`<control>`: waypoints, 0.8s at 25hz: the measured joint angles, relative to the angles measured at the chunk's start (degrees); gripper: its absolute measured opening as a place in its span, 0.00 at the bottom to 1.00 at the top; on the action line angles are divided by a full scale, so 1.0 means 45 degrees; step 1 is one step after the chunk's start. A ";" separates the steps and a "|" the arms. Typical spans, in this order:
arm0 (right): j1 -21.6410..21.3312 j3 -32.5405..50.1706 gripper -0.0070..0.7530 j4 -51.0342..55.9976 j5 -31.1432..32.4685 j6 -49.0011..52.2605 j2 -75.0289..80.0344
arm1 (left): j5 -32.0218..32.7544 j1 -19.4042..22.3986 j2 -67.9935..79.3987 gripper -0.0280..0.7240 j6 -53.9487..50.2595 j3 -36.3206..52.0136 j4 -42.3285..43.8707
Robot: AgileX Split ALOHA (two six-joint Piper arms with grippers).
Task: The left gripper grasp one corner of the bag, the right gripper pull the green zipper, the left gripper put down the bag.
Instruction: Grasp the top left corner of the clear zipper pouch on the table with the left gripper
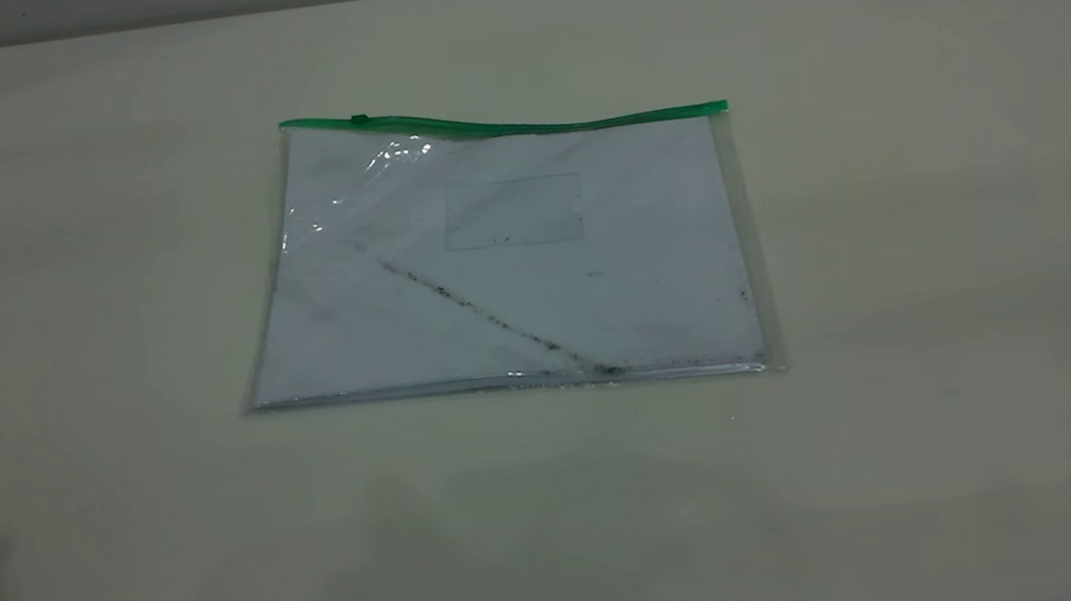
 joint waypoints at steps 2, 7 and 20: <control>0.0000 0.0000 0.68 0.0000 -0.0416 0.0000 0.0874 | -0.0465 0.0000 0.1441 0.82 0.0295 -0.0431 -0.0630; 0.0000 -0.0062 0.68 0.0000 -0.1161 0.0000 0.3367 | -0.1985 0.0000 0.4823 0.82 0.2321 -0.1423 -0.2442; 0.0000 -0.0088 0.68 0.0458 -0.4383 0.0082 0.8675 | -0.3345 -0.0061 1.2446 0.82 0.9127 -0.4485 -0.8013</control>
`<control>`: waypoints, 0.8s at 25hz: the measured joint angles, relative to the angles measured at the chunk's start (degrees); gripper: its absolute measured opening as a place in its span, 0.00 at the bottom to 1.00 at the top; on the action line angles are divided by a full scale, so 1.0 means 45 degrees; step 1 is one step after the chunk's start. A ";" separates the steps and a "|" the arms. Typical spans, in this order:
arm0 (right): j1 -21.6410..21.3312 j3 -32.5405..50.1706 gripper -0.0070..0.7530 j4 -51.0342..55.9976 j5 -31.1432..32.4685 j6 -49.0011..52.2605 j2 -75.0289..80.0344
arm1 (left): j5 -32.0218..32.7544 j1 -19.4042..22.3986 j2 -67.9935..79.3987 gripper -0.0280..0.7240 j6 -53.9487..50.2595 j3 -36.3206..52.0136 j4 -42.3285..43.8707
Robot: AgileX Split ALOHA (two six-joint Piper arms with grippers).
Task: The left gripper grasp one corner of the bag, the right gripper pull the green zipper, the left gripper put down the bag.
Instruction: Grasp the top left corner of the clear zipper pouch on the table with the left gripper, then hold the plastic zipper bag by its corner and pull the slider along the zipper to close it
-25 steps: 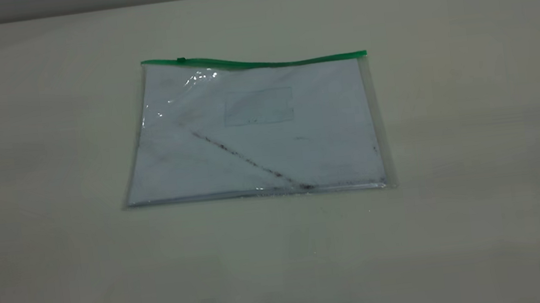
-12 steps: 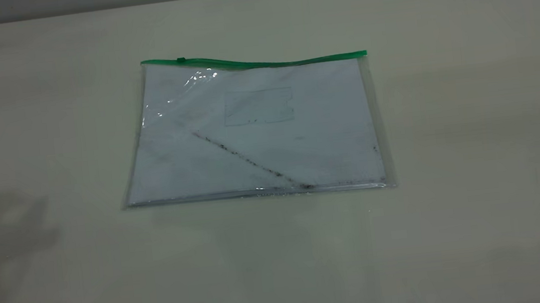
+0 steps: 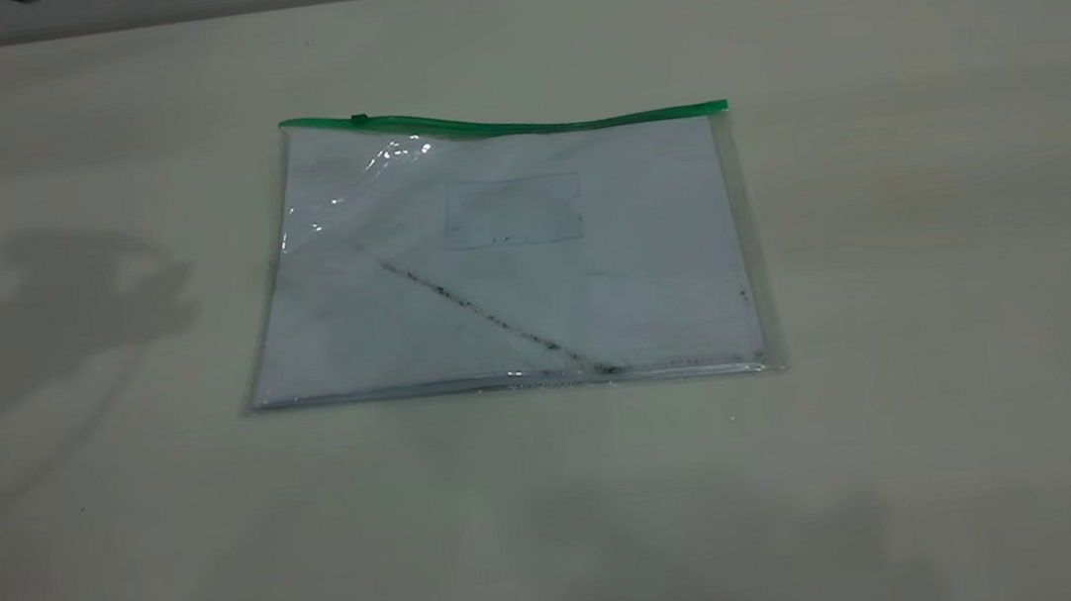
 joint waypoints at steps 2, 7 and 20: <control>0.0000 0.0000 0.68 0.0000 -0.0510 -0.0035 0.0864 | 0.0178 -0.0016 0.0989 0.82 0.1039 -0.0515 -0.0949; 0.0000 -0.0495 0.68 0.0000 -0.1159 -0.0180 0.3109 | 0.0408 -0.0050 0.2964 0.82 0.2766 -0.1400 -0.2470; 0.0000 -0.1685 0.68 0.0153 -0.1740 -0.0209 0.5935 | 0.0784 -0.0185 0.6615 0.82 0.5677 -0.3792 -0.3944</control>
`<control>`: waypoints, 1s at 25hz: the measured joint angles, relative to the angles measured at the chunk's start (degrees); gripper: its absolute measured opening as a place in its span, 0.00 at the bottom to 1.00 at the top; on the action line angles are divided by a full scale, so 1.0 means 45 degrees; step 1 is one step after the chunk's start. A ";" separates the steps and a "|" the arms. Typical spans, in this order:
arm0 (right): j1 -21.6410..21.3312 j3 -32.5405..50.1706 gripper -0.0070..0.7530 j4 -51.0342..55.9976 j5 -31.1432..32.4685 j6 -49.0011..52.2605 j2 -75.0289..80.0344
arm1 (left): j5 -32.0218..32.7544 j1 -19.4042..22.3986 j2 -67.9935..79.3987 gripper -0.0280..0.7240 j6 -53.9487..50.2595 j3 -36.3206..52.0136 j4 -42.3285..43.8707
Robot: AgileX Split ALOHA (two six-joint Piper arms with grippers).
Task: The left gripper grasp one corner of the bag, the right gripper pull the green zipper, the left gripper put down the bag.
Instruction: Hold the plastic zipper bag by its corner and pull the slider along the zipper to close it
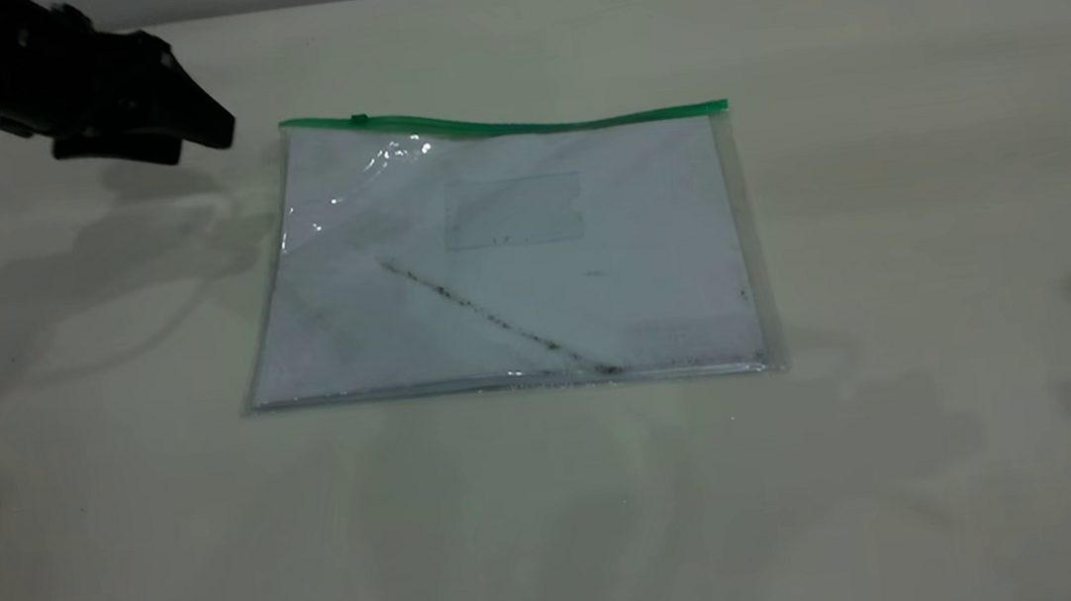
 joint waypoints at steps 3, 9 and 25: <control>0.0000 0.0000 0.68 0.0000 -0.0027 0.0000 0.0015 | 0.0014 -0.0235 0.0608 0.82 0.0052 -0.0544 -0.0067; 0.0000 0.0000 0.68 0.0000 -0.0065 0.0000 0.0015 | -0.0001 -0.0657 0.1822 0.82 0.0097 -0.1641 -0.0083; 0.0000 0.0000 0.68 0.0000 -0.0109 -0.0016 0.0015 | 0.1347 -0.0823 0.2950 0.82 0.1025 -0.2687 -0.1270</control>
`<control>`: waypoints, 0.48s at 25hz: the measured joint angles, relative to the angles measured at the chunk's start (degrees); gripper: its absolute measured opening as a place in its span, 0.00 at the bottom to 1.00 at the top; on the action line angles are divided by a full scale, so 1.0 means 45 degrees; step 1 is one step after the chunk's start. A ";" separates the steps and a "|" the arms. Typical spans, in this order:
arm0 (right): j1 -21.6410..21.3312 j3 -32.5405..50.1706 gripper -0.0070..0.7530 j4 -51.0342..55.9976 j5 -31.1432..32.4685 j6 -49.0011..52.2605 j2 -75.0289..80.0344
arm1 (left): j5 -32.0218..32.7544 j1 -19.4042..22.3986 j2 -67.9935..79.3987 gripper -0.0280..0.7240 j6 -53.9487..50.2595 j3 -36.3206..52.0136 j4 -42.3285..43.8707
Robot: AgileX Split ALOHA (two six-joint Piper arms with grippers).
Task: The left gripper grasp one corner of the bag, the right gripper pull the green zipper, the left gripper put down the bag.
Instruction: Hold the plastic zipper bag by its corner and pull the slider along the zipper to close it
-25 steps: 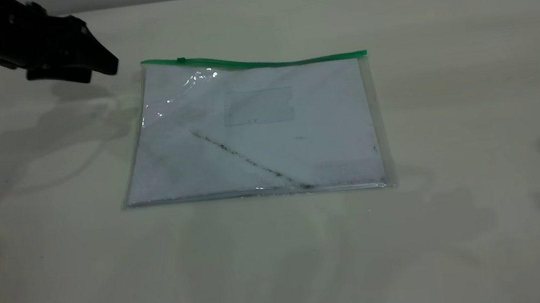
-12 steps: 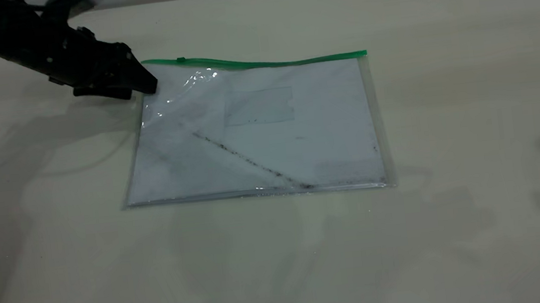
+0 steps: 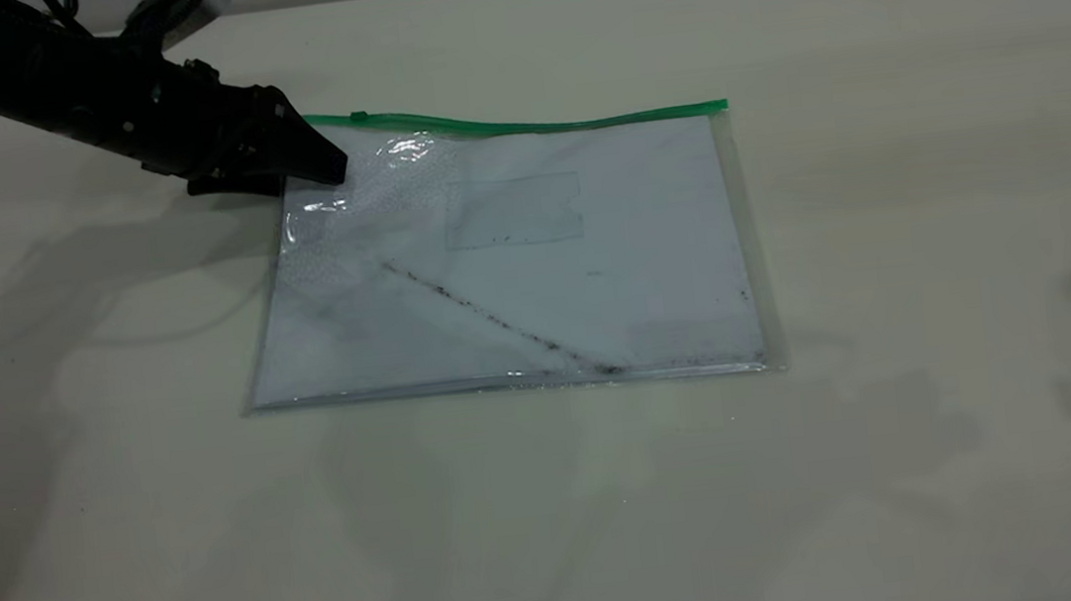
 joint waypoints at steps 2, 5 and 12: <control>0.0000 0.0000 0.68 0.0000 -0.0060 0.0000 0.0000 | 0.0000 0.0000 0.0000 0.81 0.0138 -0.0010 0.0000; 0.0000 0.0000 0.68 0.0000 -0.0085 0.0000 0.0000 | 0.0041 0.0000 0.0095 0.74 0.0532 -0.0056 -0.0042; 0.0000 0.0000 0.68 0.0000 -0.0198 -0.0015 0.0000 | 0.0163 0.0000 0.0263 0.25 0.1606 -0.0080 -0.0171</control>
